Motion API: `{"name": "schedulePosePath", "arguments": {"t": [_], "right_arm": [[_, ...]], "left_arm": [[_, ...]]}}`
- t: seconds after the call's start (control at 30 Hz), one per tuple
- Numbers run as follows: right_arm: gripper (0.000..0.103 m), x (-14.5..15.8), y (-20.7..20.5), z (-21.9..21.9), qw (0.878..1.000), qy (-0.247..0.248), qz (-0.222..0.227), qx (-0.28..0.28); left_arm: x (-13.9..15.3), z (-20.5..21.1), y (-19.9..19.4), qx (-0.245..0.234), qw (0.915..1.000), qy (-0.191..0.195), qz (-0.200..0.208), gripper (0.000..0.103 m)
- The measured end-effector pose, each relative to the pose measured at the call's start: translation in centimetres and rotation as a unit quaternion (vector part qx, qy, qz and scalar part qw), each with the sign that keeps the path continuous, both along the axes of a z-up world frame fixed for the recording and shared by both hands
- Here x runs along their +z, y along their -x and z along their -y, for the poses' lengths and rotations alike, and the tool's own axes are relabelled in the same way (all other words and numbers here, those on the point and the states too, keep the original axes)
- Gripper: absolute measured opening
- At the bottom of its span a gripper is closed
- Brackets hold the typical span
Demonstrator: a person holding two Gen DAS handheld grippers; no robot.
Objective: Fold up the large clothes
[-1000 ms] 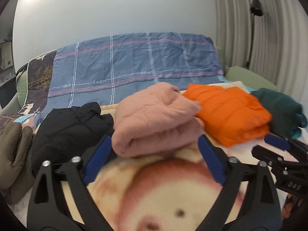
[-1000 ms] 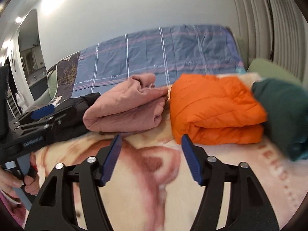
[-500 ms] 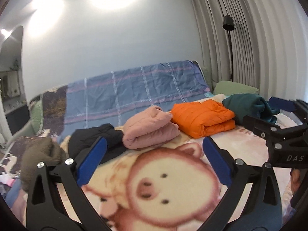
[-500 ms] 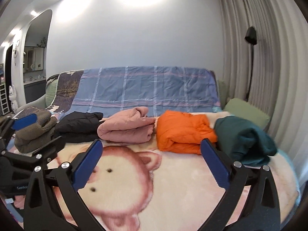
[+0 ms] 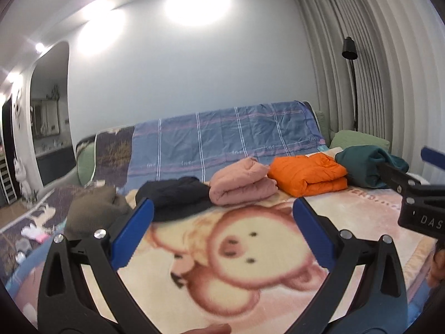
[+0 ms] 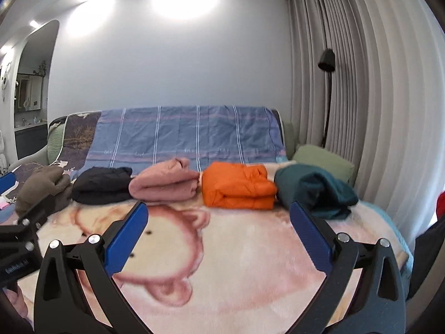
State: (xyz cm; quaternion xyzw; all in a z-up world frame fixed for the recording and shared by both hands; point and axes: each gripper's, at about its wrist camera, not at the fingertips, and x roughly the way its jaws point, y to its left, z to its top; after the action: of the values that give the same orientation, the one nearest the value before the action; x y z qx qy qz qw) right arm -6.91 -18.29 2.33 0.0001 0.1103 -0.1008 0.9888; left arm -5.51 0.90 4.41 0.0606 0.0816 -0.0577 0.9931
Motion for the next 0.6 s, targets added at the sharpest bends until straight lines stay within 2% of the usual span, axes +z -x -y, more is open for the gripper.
{"name": "schedulePosePath", "arguments": {"t": [0.2,0.33,0.43,0.5,0.6], "right_arm": [[0.102,-1.0,1.7,0.5,0.999,-0.033,0.011,-0.014],[0.102,-1.2,2.8,0.5,0.997,-0.065,0.038,-0.019],[0.102,-1.2,2.4,-0.3,0.999,-0.039,0.025,-0.011],[0.102,-1.4,2.1,-1.2,1.000,-0.003,0.017,-0.014],[0.102,-1.7,1.9,-2.1,1.000,0.016,0.009,-0.007]], "left_arm": [[-0.6,-1.5,0.6,0.034,0.9984,0.033,-0.032,0.101],[-1.3,-1.6,0.6,0.040,0.9978,0.024,-0.046,0.101],[-1.8,-1.4,0.3,0.042,0.9971,0.010,-0.063,0.101],[-2.1,-1.4,0.2,0.041,0.9968,0.014,-0.067,0.101],[-2.2,-1.4,0.2,0.043,0.9967,0.016,-0.067,0.101]]}}
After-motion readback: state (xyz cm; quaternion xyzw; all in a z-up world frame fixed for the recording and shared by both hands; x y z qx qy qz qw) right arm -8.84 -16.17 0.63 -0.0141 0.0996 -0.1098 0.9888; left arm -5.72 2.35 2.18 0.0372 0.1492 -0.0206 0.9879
